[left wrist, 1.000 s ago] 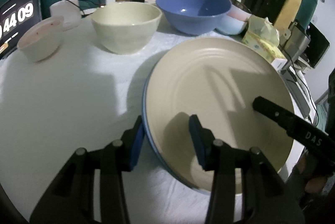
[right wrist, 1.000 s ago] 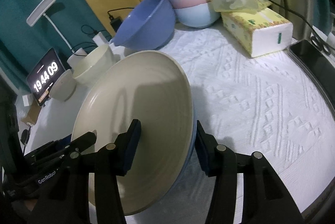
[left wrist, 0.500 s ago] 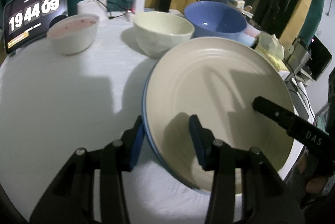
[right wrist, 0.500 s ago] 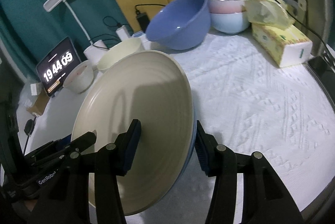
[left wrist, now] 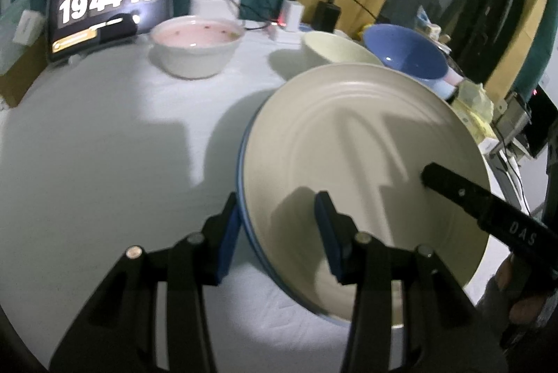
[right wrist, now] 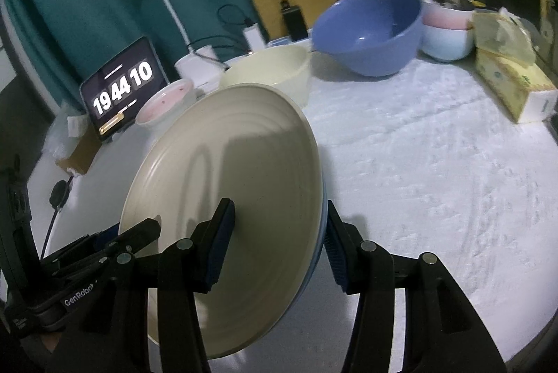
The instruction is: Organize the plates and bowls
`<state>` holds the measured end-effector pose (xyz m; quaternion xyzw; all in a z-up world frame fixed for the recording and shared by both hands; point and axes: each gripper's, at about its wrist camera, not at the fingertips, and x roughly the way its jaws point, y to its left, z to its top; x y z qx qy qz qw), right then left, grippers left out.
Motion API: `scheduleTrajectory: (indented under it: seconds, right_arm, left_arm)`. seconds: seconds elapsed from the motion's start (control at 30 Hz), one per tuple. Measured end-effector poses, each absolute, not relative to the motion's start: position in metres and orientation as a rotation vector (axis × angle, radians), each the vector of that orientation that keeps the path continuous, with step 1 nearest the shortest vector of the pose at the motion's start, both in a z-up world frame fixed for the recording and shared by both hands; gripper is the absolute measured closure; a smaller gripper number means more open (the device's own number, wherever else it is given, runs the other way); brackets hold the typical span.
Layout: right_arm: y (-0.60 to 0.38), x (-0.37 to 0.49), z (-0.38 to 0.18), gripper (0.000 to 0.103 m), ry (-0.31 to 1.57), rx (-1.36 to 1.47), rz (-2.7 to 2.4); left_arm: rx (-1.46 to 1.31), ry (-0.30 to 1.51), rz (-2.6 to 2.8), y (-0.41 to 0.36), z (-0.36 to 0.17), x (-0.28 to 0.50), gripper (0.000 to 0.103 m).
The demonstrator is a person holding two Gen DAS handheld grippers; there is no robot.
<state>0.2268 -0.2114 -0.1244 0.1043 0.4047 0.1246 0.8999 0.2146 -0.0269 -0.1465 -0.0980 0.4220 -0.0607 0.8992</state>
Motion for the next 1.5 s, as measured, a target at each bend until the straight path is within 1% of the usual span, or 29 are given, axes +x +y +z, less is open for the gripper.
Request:
scheduleTrajectory:
  seconds: [0.4, 0.93, 1.23, 1.47, 1.5]
  right_arm:
    - [-0.147, 0.237, -0.129, 0.050, 0.870, 0.173, 0.334]
    - [-0.072, 0.253, -0.151, 0.050, 0.944, 0.133, 0.446]
    - [-0.071, 0.262, -0.165, 0.049, 0.992, 0.162, 0.438]
    - [-0.071, 0.259, -0.161, 0.048, 0.972, 0.113, 0.419]
    - [-0.073, 0.259, -0.160, 0.048, 0.973, 0.111, 0.416]
  left_arm:
    - [-0.258, 0.862, -0.036, 0.033, -0.153, 0.205, 0.059]
    - [-0.298, 0.865, 0.104, 0.105, -0.167, 0.199, 0.059]
    - [-0.254, 0.864, 0.116, 0.104, -0.172, 0.202, 0.059]
    - [-0.224, 0.869, 0.131, 0.103, -0.168, 0.203, 0.057]
    - [-0.218, 0.848, 0.150, 0.103, -0.164, 0.200, 0.057]
